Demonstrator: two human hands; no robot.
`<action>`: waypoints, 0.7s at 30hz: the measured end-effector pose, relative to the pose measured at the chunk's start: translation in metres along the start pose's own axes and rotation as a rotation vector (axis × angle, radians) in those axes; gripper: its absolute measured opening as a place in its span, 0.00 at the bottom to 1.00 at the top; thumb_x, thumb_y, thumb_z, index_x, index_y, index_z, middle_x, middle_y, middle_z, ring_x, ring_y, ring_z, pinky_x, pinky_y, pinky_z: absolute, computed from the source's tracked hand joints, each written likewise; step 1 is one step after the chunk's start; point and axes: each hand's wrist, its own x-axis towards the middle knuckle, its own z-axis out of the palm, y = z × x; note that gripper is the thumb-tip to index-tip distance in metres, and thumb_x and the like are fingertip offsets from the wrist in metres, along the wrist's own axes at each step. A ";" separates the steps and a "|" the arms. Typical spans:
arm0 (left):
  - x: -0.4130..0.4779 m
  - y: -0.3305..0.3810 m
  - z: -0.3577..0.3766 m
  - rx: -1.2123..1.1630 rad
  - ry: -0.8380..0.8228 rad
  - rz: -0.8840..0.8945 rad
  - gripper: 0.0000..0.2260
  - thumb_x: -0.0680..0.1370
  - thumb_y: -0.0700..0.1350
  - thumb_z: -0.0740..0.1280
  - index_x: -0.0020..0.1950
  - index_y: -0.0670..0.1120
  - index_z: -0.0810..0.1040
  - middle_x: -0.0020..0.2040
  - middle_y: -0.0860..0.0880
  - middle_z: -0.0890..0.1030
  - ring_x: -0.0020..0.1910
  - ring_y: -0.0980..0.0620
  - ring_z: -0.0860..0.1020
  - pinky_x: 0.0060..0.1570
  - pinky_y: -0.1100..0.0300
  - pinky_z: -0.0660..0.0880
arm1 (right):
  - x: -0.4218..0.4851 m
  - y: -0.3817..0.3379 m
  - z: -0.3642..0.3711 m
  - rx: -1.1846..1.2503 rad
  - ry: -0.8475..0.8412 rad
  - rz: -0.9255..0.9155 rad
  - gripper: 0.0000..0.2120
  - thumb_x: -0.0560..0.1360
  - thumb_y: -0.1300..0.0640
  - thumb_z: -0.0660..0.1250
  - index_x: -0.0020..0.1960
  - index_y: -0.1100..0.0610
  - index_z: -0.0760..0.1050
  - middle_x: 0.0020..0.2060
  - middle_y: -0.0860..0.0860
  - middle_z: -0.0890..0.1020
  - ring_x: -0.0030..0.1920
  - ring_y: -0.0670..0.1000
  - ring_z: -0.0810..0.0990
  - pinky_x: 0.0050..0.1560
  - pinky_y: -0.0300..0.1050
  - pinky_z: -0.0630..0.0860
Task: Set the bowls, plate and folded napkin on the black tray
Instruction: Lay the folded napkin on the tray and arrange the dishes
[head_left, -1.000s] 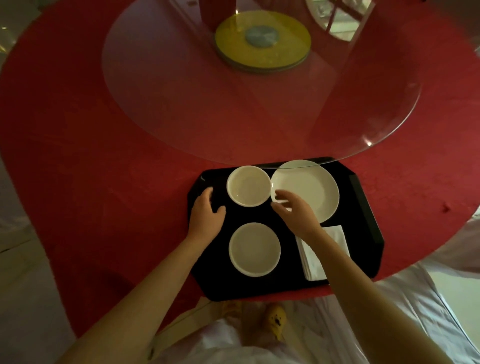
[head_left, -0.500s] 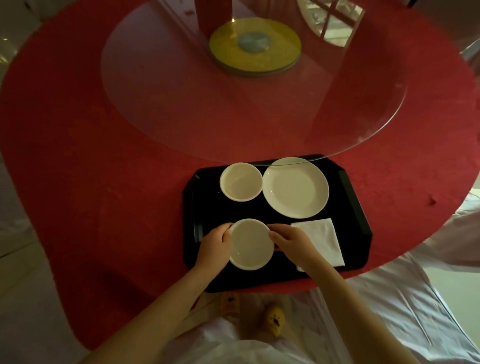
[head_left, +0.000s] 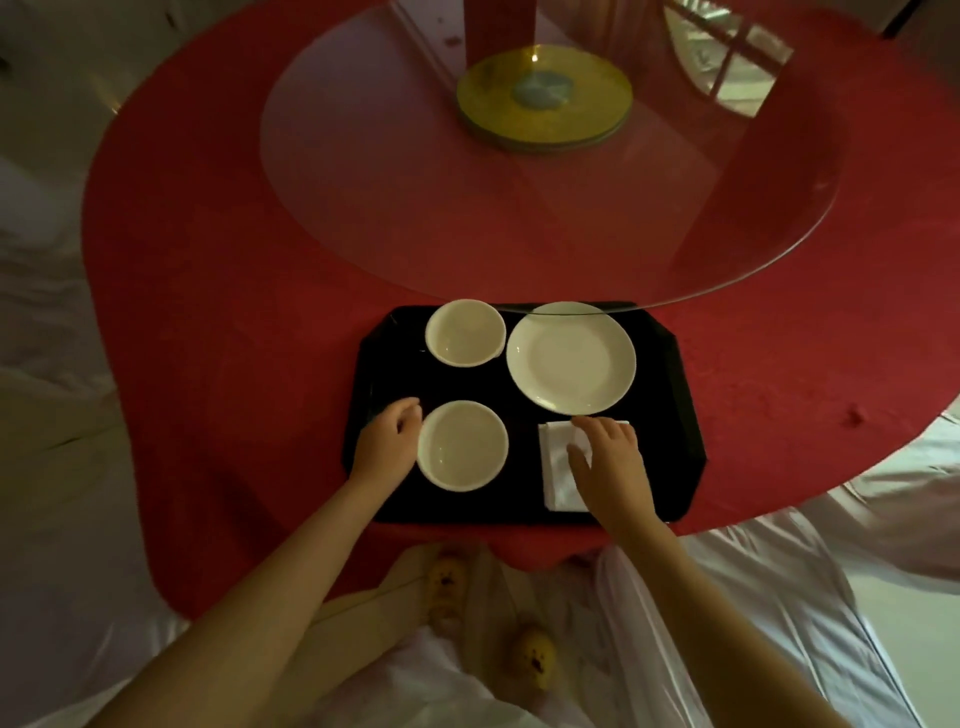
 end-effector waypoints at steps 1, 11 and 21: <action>-0.003 0.001 0.000 -0.010 0.051 -0.007 0.16 0.80 0.49 0.56 0.66 0.46 0.71 0.65 0.45 0.75 0.64 0.47 0.73 0.58 0.57 0.68 | -0.006 0.008 -0.002 -0.063 -0.017 -0.047 0.19 0.74 0.56 0.65 0.64 0.58 0.71 0.62 0.55 0.76 0.63 0.57 0.70 0.63 0.51 0.68; -0.053 -0.015 0.017 -0.093 0.229 -0.120 0.18 0.80 0.49 0.57 0.70 0.48 0.66 0.70 0.45 0.70 0.67 0.46 0.70 0.60 0.55 0.68 | -0.024 0.037 0.016 -0.136 -0.236 -0.217 0.26 0.75 0.52 0.63 0.71 0.55 0.62 0.72 0.53 0.64 0.72 0.57 0.57 0.71 0.54 0.58; -0.044 -0.002 0.025 -0.208 0.140 -0.201 0.22 0.78 0.44 0.62 0.71 0.50 0.63 0.73 0.43 0.63 0.58 0.45 0.76 0.49 0.54 0.79 | -0.022 0.027 0.026 -0.112 -0.234 -0.212 0.25 0.76 0.51 0.61 0.72 0.54 0.61 0.73 0.53 0.62 0.73 0.57 0.55 0.72 0.53 0.56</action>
